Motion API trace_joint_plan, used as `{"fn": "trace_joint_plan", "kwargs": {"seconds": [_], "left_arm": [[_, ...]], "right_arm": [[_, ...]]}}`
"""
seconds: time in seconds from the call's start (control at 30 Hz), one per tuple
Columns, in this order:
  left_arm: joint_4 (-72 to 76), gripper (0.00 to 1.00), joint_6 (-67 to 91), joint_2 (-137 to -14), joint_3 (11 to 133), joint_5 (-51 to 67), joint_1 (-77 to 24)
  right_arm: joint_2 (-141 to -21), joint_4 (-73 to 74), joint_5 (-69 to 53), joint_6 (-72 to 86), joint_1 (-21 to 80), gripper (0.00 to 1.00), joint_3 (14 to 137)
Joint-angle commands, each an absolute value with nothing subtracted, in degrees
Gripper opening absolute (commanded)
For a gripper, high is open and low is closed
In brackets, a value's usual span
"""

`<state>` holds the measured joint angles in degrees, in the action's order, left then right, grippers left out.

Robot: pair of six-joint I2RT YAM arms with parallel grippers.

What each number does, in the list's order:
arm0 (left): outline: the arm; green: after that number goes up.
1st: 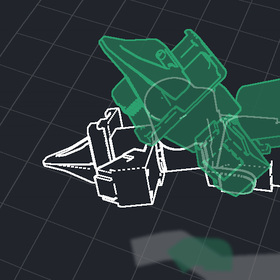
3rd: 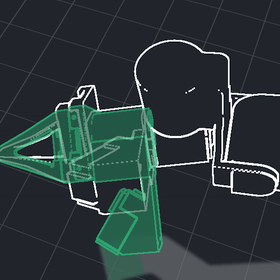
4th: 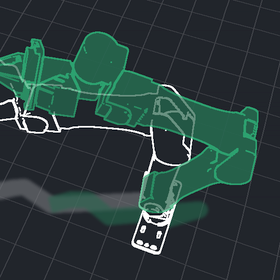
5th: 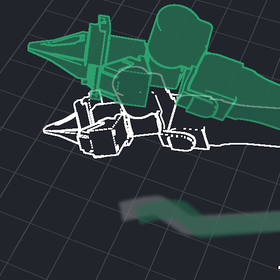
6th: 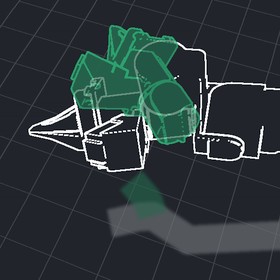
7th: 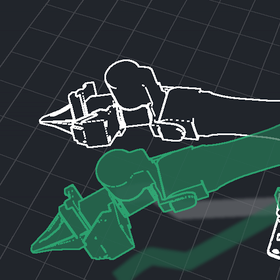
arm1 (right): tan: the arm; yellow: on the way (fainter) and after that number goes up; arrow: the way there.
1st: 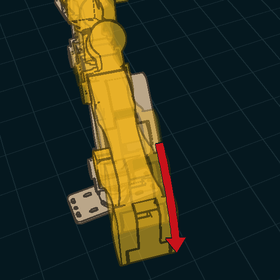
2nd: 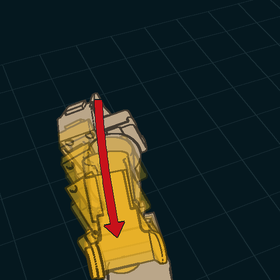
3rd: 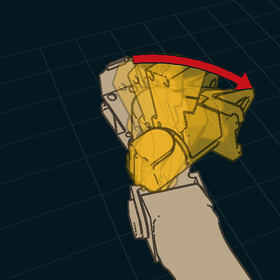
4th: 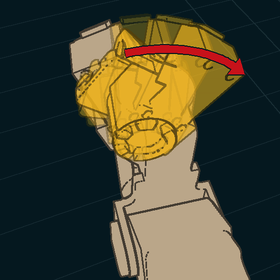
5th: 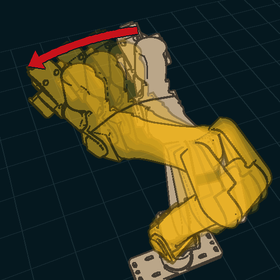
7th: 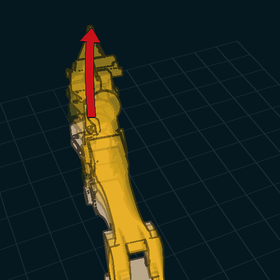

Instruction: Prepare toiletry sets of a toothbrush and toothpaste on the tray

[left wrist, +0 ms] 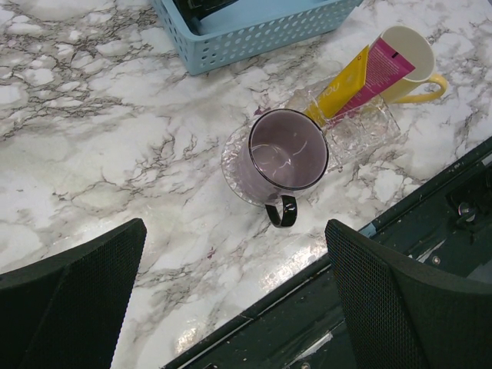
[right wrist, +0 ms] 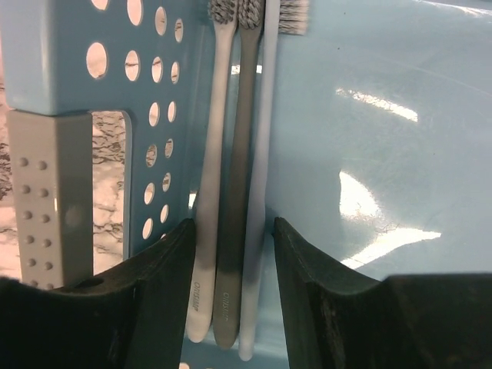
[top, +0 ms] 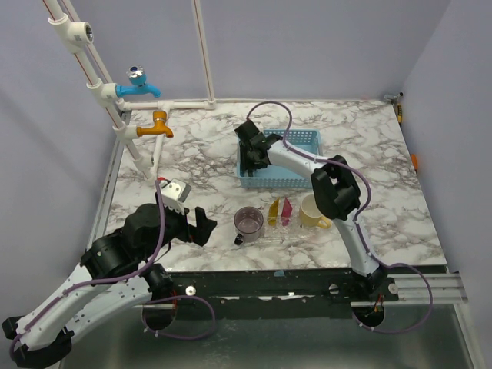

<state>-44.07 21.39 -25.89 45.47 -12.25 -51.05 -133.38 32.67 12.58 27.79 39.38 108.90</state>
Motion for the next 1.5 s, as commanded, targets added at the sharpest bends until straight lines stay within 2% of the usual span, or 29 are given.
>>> {"fn": "trace_joint_plan", "kwargs": {"seconds": [0.0, 0.27, 0.4, 0.5, 1.47], "left_arm": [[-44.82, 0.99, 21.27, -26.02, 45.58, -13.27, -50.73], [-44.74, 0.99, 21.08, -26.10, 45.60, -12.99, -50.63], [-44.75, 0.99, 21.09, -25.88, 45.57, -13.10, -50.56], [-44.74, 0.99, 21.09, -25.82, 45.53, -13.03, -50.54], [-44.82, 0.99, 21.12, -25.60, 45.54, -12.91, -50.45]], "right_arm": [[-135.15, 34.19, 17.68, 26.41, 38.93, 0.46, 108.18], [-133.73, 34.19, 17.88, 26.42, 38.67, 0.26, 107.32], [-132.75, 34.20, 18.25, 26.44, 38.65, 0.09, 106.99], [-131.97, 34.10, 18.69, 26.39, 38.58, 0.01, 106.70], [-119.05, 32.45, 22.15, 25.64, 38.55, 0.00, 102.22]]}}
